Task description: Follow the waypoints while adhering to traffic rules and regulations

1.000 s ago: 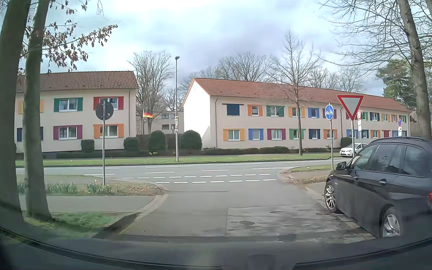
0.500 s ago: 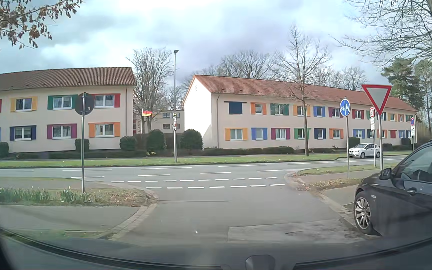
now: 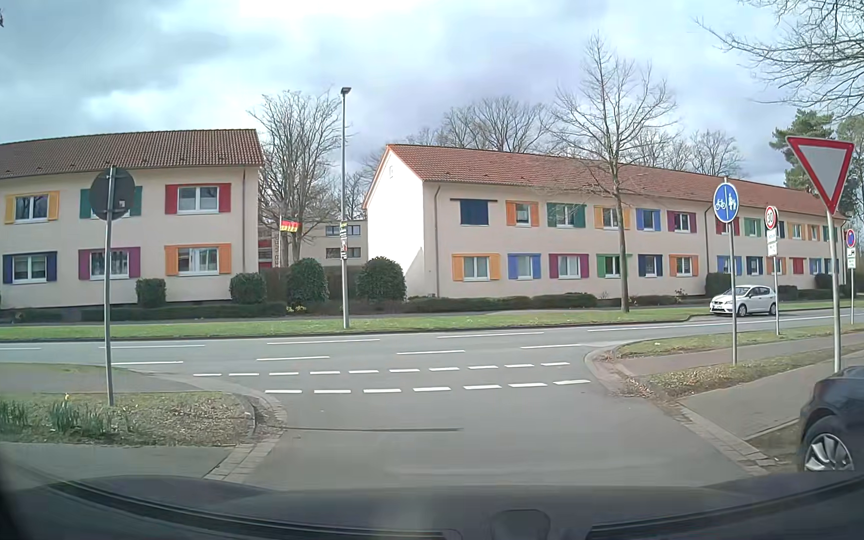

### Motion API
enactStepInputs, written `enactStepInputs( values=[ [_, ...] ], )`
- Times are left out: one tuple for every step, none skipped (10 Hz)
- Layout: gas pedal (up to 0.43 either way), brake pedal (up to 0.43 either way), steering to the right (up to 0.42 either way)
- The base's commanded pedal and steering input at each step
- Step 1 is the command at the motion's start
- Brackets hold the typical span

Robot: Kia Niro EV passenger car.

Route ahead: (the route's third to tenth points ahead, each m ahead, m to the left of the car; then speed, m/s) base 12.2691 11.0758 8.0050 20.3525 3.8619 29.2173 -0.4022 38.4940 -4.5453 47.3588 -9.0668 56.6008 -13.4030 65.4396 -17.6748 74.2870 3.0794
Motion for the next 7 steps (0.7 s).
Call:
enactStepInputs(
  values=[
    [0.000,0.000,-0.015],
    [0.000,0.000,-0.015],
    [0.000,0.000,-0.014],
    [0.000,0.000,-0.014],
    [0.000,0.000,-0.014],
    [0.000,0.000,-0.014],
    [0.000,0.012,-0.014]
  ],
)
